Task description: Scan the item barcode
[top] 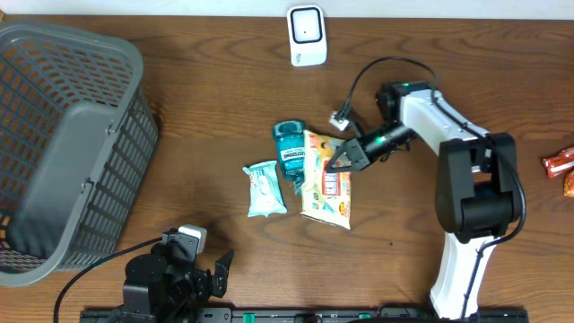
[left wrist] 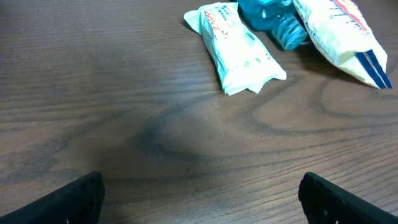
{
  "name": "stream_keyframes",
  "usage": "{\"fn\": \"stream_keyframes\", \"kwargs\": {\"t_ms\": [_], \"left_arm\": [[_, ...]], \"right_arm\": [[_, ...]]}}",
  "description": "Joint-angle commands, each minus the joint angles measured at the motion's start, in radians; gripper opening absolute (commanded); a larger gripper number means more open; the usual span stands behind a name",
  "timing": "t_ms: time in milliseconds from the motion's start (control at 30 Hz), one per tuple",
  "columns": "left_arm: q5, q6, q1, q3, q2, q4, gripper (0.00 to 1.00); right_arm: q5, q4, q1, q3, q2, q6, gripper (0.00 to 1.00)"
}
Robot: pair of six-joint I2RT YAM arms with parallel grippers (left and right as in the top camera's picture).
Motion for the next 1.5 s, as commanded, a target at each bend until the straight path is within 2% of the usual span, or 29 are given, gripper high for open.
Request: {"fn": "stream_keyframes", "kwargs": {"t_ms": [0,100,167,233,300,333,400,433,500,533,633,667,867,1033,1167,1267,1333,1467], "left_arm": [[0.005,-0.002,0.000,0.002,-0.004,-0.013,0.99],[0.005,-0.002,-0.001,0.002,-0.004,-0.013,0.99],[0.005,-0.002,0.000,0.002,-0.004,-0.013,0.99],[0.005,-0.002,0.000,0.002,-0.004,-0.013,0.99],[0.005,-0.002,0.000,0.002,-0.004,-0.013,0.99],[0.005,-0.002,-0.001,0.002,-0.004,-0.013,0.99],[0.005,-0.002,-0.001,0.002,-0.004,-0.013,0.99],[0.005,-0.002,0.000,0.002,-0.004,-0.013,0.99],[0.005,-0.002,-0.001,0.002,-0.004,-0.013,0.99],[0.005,-0.002,-0.001,0.002,-0.004,-0.013,0.99],[0.005,-0.002,0.000,0.002,-0.004,-0.013,0.99],[0.005,-0.002,-0.001,0.002,-0.004,-0.013,0.99],[0.005,-0.002,0.000,0.002,-0.004,-0.013,0.99],[0.005,-0.002,0.000,0.002,-0.004,-0.013,0.99],[0.005,-0.002,0.000,0.002,-0.004,-0.013,0.99],[0.005,-0.002,0.000,0.002,-0.004,-0.013,0.99],[0.005,-0.002,0.000,0.002,-0.004,-0.013,0.99],[0.005,-0.002,0.000,0.002,-0.004,-0.013,0.99]], "right_arm": [[-0.004,-0.010,-0.064,0.011,-0.040,0.023,0.01],[-0.006,-0.033,-0.085,0.011,-0.045,0.040,0.03],[-0.003,-0.044,-0.078,0.011,-0.053,0.070,0.07],[0.002,-0.045,-0.064,0.011,-0.067,0.105,0.15],[0.051,-0.044,-0.038,0.014,-0.102,0.170,0.32],[0.092,-0.037,-0.025,0.016,-0.118,0.215,0.36],[0.235,-0.005,0.015,0.016,-0.162,0.382,0.41],[0.415,0.026,0.060,0.016,-0.200,0.542,0.42],[0.655,0.043,0.119,0.016,-0.237,0.752,0.49],[0.822,0.045,0.175,0.016,-0.261,0.918,0.67],[0.921,0.080,0.291,0.016,-0.276,1.065,0.97],[0.921,0.090,0.309,0.016,-0.274,1.086,0.99],[1.121,0.130,0.460,0.016,-0.197,1.369,0.99],[1.125,0.147,0.506,0.016,-0.149,1.460,0.98],[1.202,0.136,0.527,0.016,-0.119,1.549,0.97],[1.230,0.126,0.526,0.016,-0.096,1.555,0.94],[1.233,0.119,0.526,0.013,-0.079,1.554,0.86],[1.231,0.103,0.526,0.012,-0.026,1.554,0.82]]}}
